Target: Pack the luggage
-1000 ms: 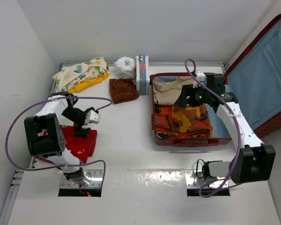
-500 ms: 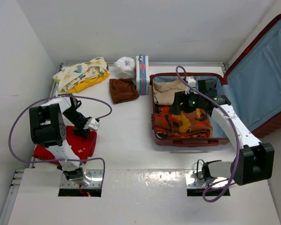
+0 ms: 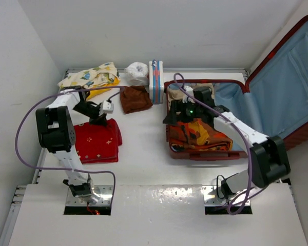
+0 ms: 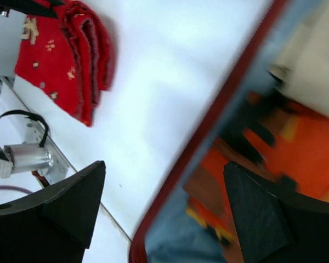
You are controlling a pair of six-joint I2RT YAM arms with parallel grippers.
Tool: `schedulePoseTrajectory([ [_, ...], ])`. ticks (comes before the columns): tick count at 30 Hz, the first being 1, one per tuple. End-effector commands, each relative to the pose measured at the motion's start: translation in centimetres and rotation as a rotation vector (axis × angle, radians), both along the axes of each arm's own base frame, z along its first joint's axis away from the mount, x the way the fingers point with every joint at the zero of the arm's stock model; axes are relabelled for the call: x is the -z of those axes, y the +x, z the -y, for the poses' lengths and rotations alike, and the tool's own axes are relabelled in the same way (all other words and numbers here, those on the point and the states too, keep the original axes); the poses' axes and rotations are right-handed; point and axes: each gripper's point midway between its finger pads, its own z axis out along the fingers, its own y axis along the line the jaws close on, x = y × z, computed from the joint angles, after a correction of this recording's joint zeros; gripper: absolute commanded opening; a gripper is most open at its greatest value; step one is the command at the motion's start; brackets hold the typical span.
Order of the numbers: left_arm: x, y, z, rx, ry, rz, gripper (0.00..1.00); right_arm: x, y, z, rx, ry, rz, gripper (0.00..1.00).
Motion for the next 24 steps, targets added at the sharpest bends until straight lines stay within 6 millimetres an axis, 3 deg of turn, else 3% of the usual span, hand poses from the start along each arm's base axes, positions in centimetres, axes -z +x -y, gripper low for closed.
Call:
schedulePoseTrajectory([
  [1,-3.5,0.3,3.9,-0.034,-0.162,0.022,0.00,-2.3,2.7,-4.1,-0.003,0.077,0.097,0.88],
  [2,-4.4,0.4,4.0,-0.026,-0.168,0.053,0.00,-3.8,3.7,-5.0,-0.009,0.101,0.144,0.91],
  [3,-4.2,0.2,4.6,-0.014,-0.181,0.054,0.00,-2.3,3.3,-6.7,-0.038,0.088,0.111,0.93],
  [4,-4.5,-0.2,5.1,-0.010,-0.190,0.051,0.00,-2.4,3.6,-7.4,-0.039,0.091,0.113,0.98],
  [6,-5.0,-0.2,5.7,0.002,-0.203,0.073,0.00,-4.6,4.3,-10.2,-0.084,0.135,0.196,1.00],
  [7,-5.5,-0.2,5.9,-0.002,-0.215,0.087,0.00,-2.9,4.8,-11.1,-0.094,0.117,0.181,1.00],
  [9,-6.1,-0.2,6.4,0.012,-0.225,0.110,0.00,-3.4,5.0,-13.4,-0.132,0.141,0.200,1.00],
  [11,-6.8,-0.1,6.7,-0.003,-0.250,0.115,0.00,-1.7,4.8,-15.0,-0.151,0.166,0.135,1.00],
  [12,-7.4,-0.1,6.9,-0.001,-0.261,0.129,0.00,-2.7,4.9,-16.2,-0.171,0.205,0.161,1.00],
  [14,-7.9,-0.2,7.1,-0.006,-0.275,0.134,0.00,-1.4,4.0,-17.4,-0.221,0.235,0.118,1.00],
  [16,-8.3,-0.3,7.2,-0.014,-0.286,0.132,0.00,-1.9,3.2,-18.7,-0.257,0.315,0.096,1.00],
  [19,-8.5,-0.6,7.4,-0.020,-0.298,0.126,0.00,-2.3,1.7,-20.1,-0.343,0.327,0.133,1.00],
  [22,-8.5,-0.6,7.0,-0.026,-0.297,0.125,0.00,-1.1,1.4,-19.4,-0.333,0.238,0.144,1.00],
  [24,-8.5,-0.8,7.0,-0.019,-0.297,0.124,0.00,-1.4,2.9,-18.2,-0.243,0.166,0.196,1.00],
])
